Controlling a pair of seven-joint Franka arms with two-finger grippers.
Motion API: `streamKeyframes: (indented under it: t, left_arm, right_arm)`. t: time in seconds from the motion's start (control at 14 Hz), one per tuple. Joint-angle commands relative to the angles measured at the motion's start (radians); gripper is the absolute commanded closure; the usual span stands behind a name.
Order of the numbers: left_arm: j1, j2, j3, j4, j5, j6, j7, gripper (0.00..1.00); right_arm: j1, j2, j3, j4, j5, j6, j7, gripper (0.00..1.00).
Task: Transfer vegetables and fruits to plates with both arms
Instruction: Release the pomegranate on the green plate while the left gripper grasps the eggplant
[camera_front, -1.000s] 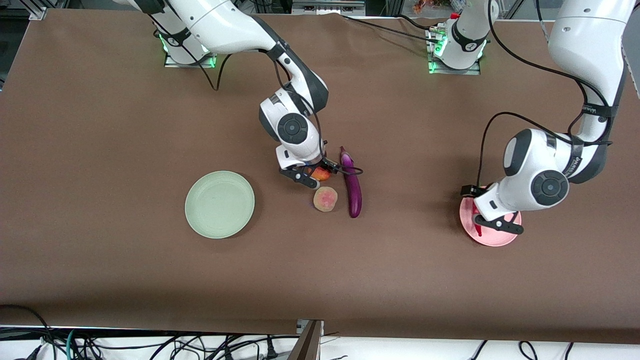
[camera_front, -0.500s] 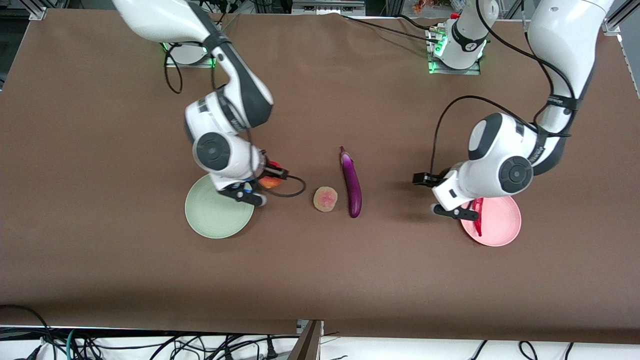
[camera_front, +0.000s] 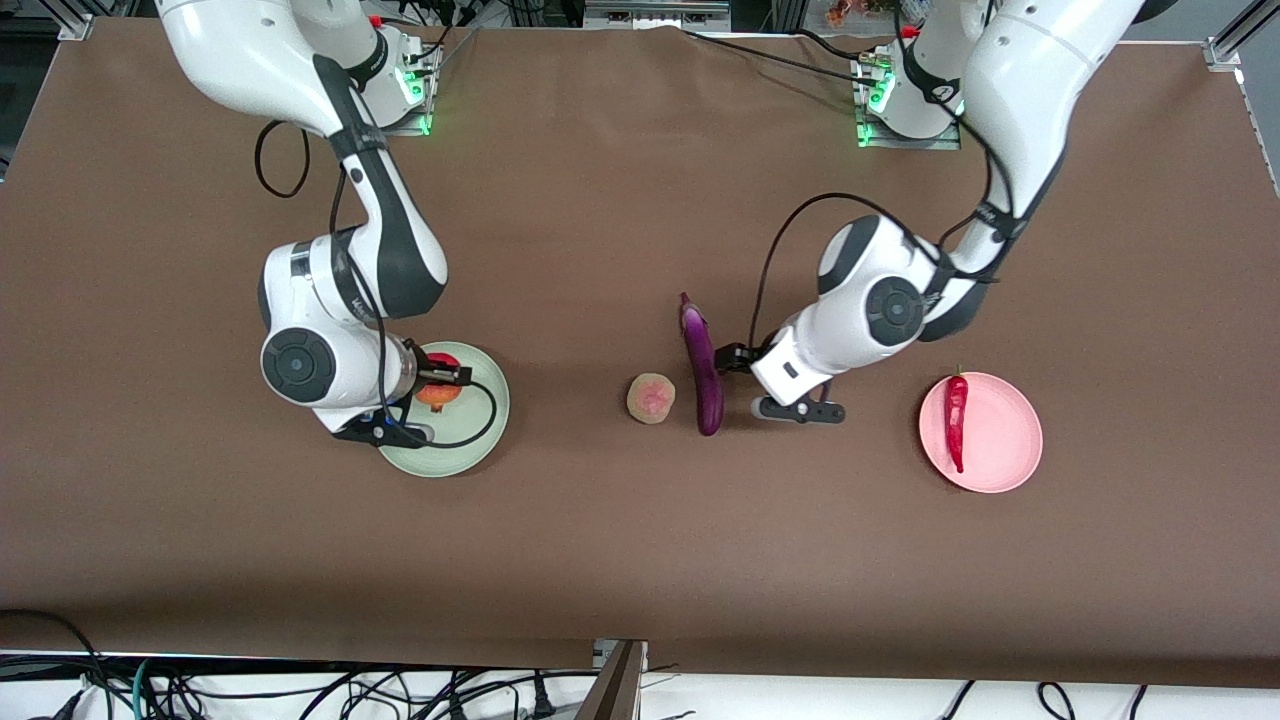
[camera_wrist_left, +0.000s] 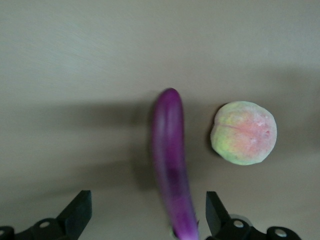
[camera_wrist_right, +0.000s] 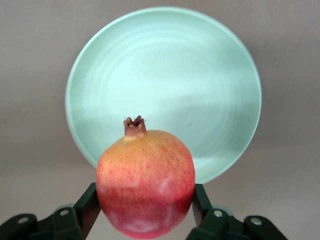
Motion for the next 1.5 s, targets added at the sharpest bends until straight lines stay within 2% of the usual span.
streamKeyframes:
  t: [0.0,0.21,0.29,0.36,0.43,0.64,0.79,0.86,1.14,1.29,1.43]
  left_arm:
    - [-0.032,0.036,0.008,-0.042,-0.006,0.129,-0.017,0.0]
    - [-0.04,0.092,0.005,-0.073,-0.008,0.24,-0.018,0.0]
    - [-0.039,0.103,0.005,-0.073,-0.006,0.243,-0.015,0.08]
    - [-0.029,0.099,0.005,-0.073,-0.006,0.242,-0.01,0.49]
    - [-0.032,0.091,0.005,-0.07,-0.006,0.24,-0.018,0.77]
    - [-0.025,0.077,0.005,-0.067,-0.006,0.235,-0.021,0.98]
    - [-0.022,0.059,0.005,-0.067,-0.006,0.231,-0.021,1.0]
    - [-0.013,0.039,0.006,-0.067,-0.006,0.206,-0.021,1.0]
    - [0.061,-0.056,0.008,-0.054,-0.005,0.027,-0.003,1.0]
    - [0.093,-0.093,0.015,-0.051,-0.002,-0.066,0.0,0.99]
    - [0.142,-0.118,0.017,-0.048,0.052,-0.16,0.0,0.99]
  right_arm:
    - [-0.02,0.031,0.006,0.002,-0.014,0.055,-0.021,0.36]
    - [-0.021,0.031,0.006,0.003,-0.014,0.053,-0.021,0.11]
    - [-0.021,0.031,0.006,0.003,-0.013,0.053,-0.021,0.05]
    - [-0.023,0.03,0.006,0.005,-0.009,0.052,-0.021,0.04]
    - [-0.021,0.025,0.006,0.006,-0.006,0.047,-0.018,0.03]
    - [-0.014,0.005,0.015,0.009,0.01,0.043,-0.006,0.03]
    - [-0.004,-0.002,0.027,0.009,0.085,0.038,0.09,0.01]
    - [0.005,-0.002,0.054,0.012,0.107,0.04,0.153,0.01]
    - [0.037,0.079,0.18,0.196,0.11,0.078,0.46,0.01]
    - [0.115,0.117,0.183,0.221,0.106,0.192,0.578,0.01]
    - [0.179,0.157,0.182,0.221,0.103,0.311,0.638,0.01]
